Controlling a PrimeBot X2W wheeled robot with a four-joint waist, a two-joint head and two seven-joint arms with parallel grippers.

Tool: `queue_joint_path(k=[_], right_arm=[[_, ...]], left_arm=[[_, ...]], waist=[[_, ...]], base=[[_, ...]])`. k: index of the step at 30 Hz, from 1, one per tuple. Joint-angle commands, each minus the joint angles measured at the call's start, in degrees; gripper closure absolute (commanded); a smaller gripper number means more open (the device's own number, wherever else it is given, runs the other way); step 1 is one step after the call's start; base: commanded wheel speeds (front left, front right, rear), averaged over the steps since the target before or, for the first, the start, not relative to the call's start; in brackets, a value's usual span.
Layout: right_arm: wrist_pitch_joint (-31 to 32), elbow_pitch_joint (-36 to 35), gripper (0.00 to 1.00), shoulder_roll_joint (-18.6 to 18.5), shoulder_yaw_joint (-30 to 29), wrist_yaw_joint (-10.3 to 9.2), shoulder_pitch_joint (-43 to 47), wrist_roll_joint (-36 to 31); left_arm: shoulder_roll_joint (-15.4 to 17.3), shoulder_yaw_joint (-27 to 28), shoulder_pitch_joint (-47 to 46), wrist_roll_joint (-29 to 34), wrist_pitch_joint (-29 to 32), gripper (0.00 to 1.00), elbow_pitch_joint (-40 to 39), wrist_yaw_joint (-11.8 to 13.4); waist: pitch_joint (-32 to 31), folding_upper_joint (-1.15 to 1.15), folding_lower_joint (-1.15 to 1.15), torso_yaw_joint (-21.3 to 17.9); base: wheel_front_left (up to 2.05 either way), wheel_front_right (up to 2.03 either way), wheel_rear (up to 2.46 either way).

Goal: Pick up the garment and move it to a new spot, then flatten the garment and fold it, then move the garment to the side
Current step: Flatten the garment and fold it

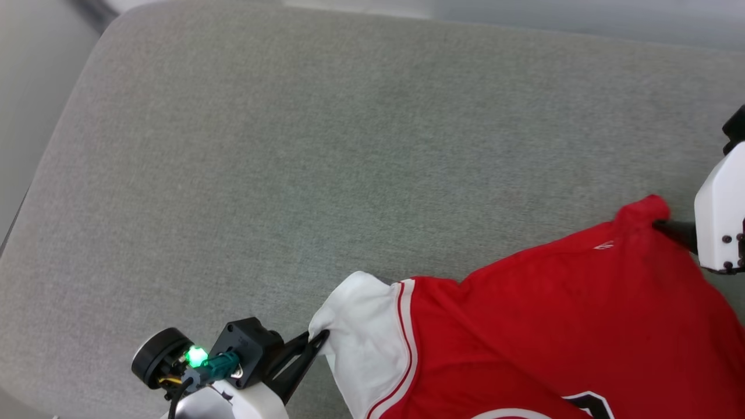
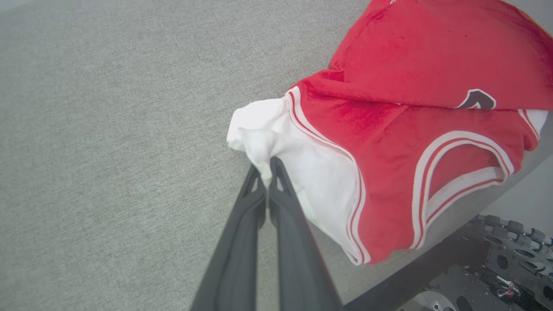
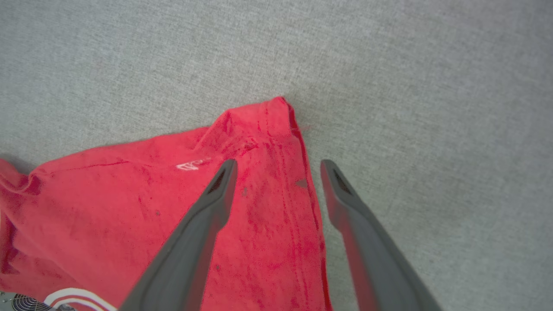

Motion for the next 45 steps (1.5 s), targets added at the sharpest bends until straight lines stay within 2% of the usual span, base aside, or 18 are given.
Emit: queue_joint_path(k=[1,9,17,18,19,20,21,29,37,42,45], right_arm=[[-0.38,2.12,0.0,-0.67,0.19,-0.02,-2.16,-0.98],[-0.76,8.88,0.0,-3.26,2.41,-0.02,-3.58,-2.48],[-0.83,12.6,0.0,-2.64,5.88,-0.02,-0.51,-1.51],[-0.87,12.85,0.03,-2.62,6.22,-0.01,-0.11,-1.28],[-0.87,13.18,0.45,-2.52,6.34,-0.01,0.24,-1.04],[-0.82,13.4,0.78,-2.48,6.56,-0.01,0.62,-0.76],[-0.82,13.55,1.0,-2.54,6.73,-0.01,0.89,-0.52],[-3.7,13.69,1.0,-3.54,5.39,-0.01,0.03,-0.01],[-10.68,13.5,1.0,-3.79,4.82,-0.01,-3.25,3.17],[-14.68,12.58,1.0,-4.04,4.62,-0.02,-4.71,5.89],[-16.61,10.85,1.0,-3.81,2.99,-0.02,-5.47,7.07]], left_arm=[[-0.44,-0.08,-1.54,0.51,-0.42,1.0,0.24,-0.33],[-2.18,-0.98,-3.75,0.25,-1.14,1.0,1.52,-1.32],[-2.72,-1.05,-4.67,0.27,-1.92,1.0,2.79,-1.54],[-2.81,-1.09,-4.8,0.22,-2.04,1.0,2.97,-1.55],[-2.91,-1.09,-4.93,0.15,-2.14,1.0,3.16,-1.57],[-2.99,-1.13,-5.09,0.09,-2.25,1.0,3.33,-1.61],[-3.03,-1.14,-5.19,0.07,-2.27,1.0,3.5,-1.66],[-2.78,-0.84,-4.71,-0.19,-2.83,1.0,4.66,-1.4],[-0.84,1.17,-3.31,-0.06,-3.36,1.0,4.4,0.24],[0.69,3.79,-2.55,-0.06,-4.02,1.0,2.95,2.17],[1.17,6.06,-2.16,0.45,-4.89,1.0,1.85,4.42]], waist=[[2.95,0.0,-0.01,2.77],[6.22,0.0,-0.01,5.86],[7.57,0.0,-0.01,6.8],[7.63,0.0,-0.01,6.86],[7.64,0.0,-0.01,6.9],[7.58,0.0,-0.01,6.92],[7.5,0.0,-0.01,6.92],[4.79,0.0,-0.01,6.01],[-1.67,0.0,-0.01,2.17],[-6.45,0.0,-0.01,-0.97],[-8.91,0.0,-0.01,-2.94]], base=[[0.0,0.0,0.0],[0.0,0.0,0.0],[0.0,0.0,0.0],[0.0,0.0,0.0],[0.0,0.0,0.0],[0.0,0.0,0.0],[0.0,0.0,0.0],[0.0,0.0,0.0],[0.0,0.0,0.0],[0.0,0.0,0.0],[0.0,0.0,0.0]])
